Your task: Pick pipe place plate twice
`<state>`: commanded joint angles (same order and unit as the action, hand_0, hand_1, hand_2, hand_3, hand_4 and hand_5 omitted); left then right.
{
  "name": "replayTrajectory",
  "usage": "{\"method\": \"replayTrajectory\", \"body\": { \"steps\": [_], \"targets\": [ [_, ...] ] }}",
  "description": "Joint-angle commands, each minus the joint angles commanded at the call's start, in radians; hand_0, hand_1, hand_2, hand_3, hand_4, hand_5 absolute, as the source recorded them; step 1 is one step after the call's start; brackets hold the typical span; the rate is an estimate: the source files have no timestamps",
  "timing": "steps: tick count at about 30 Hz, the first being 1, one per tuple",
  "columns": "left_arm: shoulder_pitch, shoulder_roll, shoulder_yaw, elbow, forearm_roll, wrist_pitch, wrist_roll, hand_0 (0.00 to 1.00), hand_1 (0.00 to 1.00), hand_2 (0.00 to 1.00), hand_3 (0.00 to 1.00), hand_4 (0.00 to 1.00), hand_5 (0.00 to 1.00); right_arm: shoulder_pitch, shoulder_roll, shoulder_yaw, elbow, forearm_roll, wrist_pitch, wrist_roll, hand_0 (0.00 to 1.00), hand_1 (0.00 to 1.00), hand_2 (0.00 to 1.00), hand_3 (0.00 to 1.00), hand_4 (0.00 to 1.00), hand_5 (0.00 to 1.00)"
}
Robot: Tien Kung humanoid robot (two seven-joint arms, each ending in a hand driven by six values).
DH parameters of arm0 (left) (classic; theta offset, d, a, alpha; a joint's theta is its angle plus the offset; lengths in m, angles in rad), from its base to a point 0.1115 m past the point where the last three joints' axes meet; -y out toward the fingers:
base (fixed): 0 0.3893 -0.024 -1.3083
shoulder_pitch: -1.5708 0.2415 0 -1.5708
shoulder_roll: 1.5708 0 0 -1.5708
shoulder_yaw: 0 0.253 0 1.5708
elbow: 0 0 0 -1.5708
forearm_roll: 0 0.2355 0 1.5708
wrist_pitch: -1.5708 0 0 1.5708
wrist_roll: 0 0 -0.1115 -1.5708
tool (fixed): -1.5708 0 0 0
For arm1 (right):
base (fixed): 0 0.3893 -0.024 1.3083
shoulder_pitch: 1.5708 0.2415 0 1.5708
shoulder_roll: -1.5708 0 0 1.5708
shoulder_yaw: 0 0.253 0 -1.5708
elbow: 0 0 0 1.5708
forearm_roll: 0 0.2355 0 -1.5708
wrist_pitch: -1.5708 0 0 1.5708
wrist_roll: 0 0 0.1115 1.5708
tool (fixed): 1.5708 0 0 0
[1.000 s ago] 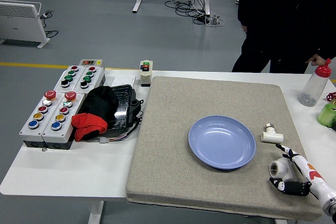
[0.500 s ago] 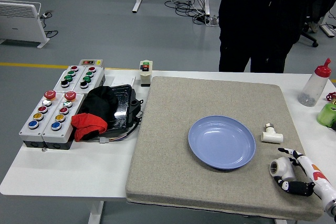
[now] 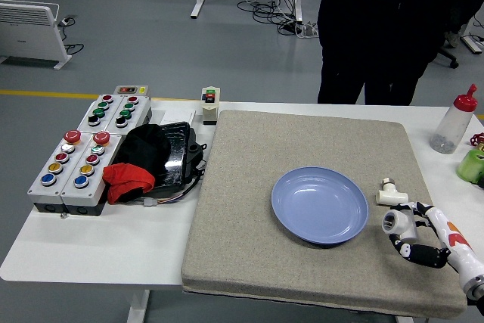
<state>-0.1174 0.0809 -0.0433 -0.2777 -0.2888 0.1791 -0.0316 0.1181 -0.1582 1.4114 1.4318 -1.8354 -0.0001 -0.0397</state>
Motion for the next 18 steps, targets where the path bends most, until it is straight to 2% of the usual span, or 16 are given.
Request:
{"method": "replayTrajectory", "body": {
  "steps": [5, 8, 12, 16, 17, 18],
  "targets": [
    [0.003, 0.002, -0.002, 0.0, 0.003, 0.0, 0.002, 0.691, 0.662, 0.677, 0.613, 0.251, 0.998, 0.046, 0.0, -0.046, 0.01, 0.009, -0.005, -0.002, 0.207, 0.374, 0.511, 0.581, 0.459, 0.156],
    [0.006, 0.004, -0.007, 0.0, 0.01, 0.002, 0.005, 0.691, 0.662, 0.677, 0.613, 0.251, 0.998, 0.1, 0.017, -0.127, -0.005, 0.019, -0.006, -0.002, 0.207, 0.374, 0.511, 0.581, 0.459, 0.156],
    [0.009, 0.005, -0.006, -0.001, 0.007, 0.003, 0.006, 0.691, 0.659, 0.676, 0.613, 0.252, 0.998, 0.164, 0.056, -0.212, -0.056, 0.022, -0.005, -0.003, 0.234, 0.393, 0.514, 0.583, 0.458, 0.166],
    [0.011, 0.005, -0.007, -0.001, 0.008, 0.003, 0.007, 0.691, 0.659, 0.676, 0.613, 0.252, 0.998, 0.259, 0.107, -0.298, -0.143, 0.007, -0.001, -0.018, 0.234, 0.393, 0.514, 0.583, 0.458, 0.166],
    [0.011, 0.005, -0.006, -0.002, 0.007, 0.003, 0.007, 0.691, 0.659, 0.676, 0.613, 0.251, 0.998, 0.276, 0.113, -0.309, -0.157, 0.003, 0.0, -0.021, 0.422, 0.545, 0.593, 0.626, 0.483, 0.169],
    [0.012, 0.005, -0.005, -0.002, 0.005, 0.003, 0.006, 0.691, 0.659, 0.676, 0.613, 0.251, 0.998, 0.297, 0.125, -0.323, -0.177, -0.002, 0.0, -0.028, 0.422, 0.545, 0.593, 0.626, 0.483, 0.169]
  ]
}}
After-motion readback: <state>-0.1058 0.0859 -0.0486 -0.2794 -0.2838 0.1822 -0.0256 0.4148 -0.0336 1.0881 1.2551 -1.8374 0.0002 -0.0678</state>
